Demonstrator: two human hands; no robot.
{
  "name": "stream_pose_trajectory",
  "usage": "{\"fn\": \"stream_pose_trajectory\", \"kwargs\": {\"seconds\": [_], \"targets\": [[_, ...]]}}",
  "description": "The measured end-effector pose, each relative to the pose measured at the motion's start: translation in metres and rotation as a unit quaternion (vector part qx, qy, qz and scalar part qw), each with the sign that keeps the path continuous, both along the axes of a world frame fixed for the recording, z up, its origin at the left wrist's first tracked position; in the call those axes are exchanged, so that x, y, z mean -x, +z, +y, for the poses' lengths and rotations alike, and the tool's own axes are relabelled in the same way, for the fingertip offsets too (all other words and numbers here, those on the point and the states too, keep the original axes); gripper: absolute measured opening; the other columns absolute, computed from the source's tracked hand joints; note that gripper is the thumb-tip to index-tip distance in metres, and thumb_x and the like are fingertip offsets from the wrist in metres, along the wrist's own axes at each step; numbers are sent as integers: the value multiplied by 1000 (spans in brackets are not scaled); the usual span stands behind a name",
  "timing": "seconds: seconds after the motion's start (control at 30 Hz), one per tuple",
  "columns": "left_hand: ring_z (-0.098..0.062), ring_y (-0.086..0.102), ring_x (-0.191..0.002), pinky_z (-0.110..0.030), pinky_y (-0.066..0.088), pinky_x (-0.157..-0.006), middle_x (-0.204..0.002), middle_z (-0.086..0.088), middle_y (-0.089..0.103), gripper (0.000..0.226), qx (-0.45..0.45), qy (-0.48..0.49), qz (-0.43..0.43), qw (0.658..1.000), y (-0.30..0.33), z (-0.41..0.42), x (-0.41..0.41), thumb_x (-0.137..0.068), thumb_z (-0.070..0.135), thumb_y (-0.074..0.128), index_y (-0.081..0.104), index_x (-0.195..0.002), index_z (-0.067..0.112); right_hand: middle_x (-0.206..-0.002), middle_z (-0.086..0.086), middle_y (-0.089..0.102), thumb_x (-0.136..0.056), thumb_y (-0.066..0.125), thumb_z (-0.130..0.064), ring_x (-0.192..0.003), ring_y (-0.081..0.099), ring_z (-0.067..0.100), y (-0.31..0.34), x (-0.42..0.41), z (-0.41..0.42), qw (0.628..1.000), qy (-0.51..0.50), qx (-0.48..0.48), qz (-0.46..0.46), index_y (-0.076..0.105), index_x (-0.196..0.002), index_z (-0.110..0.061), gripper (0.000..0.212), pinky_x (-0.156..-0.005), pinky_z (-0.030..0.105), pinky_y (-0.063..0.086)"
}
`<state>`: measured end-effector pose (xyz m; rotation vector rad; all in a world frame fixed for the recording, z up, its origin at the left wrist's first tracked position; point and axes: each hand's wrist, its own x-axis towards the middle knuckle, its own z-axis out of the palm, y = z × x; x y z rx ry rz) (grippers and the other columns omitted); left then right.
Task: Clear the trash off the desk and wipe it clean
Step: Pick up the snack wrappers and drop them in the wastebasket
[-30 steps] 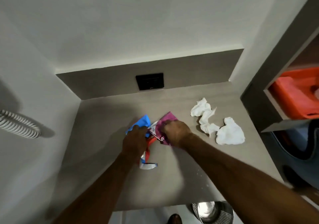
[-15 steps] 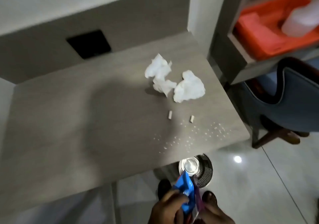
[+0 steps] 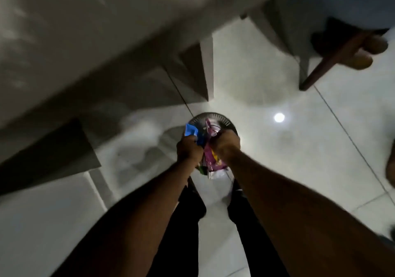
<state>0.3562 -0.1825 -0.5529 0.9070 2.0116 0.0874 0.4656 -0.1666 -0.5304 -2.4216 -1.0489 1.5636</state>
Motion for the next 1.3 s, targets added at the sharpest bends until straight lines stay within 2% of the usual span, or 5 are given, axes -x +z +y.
{"fn": "stream_pose_trajectory", "kwargs": {"seconds": [0.37,0.87,1.0,1.1,1.3], "targets": [[-32,69,-101,-51,60,-84,-118,-12,70,32,26,35,-62,997,-16,14,5,-83,7,56,74,-106,18,-113,14,73,-92,55,-11,-109,66,34,-20,-16,-4,998,0,-44,-37,69,-110,-10,23,-85,29,48],[-31,55,-122,-37,45,-104,-137,-13,54,57,105,-205,-61,971,-2,-4,-33,-89,25,52,38,-144,15,-87,13,68,-88,63,-13,-81,63,30,13,-58,-32,997,-33,28,71,70,-86,-10,8,-69,33,51],[-28,60,-108,-37,50,-91,-127,-18,61,48,106,-248,-60,961,-40,-1,-35,-96,26,48,42,-142,14,-112,18,73,-87,63,-1,-106,67,34,-19,-48,-36,996,-53,-16,76,72,-100,-5,16,-95,42,54],[-17,56,-91,-30,44,-68,-103,-7,62,33,59,-231,-23,971,-35,8,-26,-97,25,47,57,-125,9,-106,9,69,-86,58,9,-94,67,23,-22,-43,-37,986,-123,-31,110,69,-103,-6,26,-76,19,56],[-30,66,-105,-36,55,-88,-115,-15,72,34,-129,-274,37,953,80,21,-33,-94,22,44,64,-118,9,-72,-9,63,-91,61,-19,-58,53,-6,56,-55,-33,987,-4,-159,11,68,-85,-21,9,-45,0,39]]}}
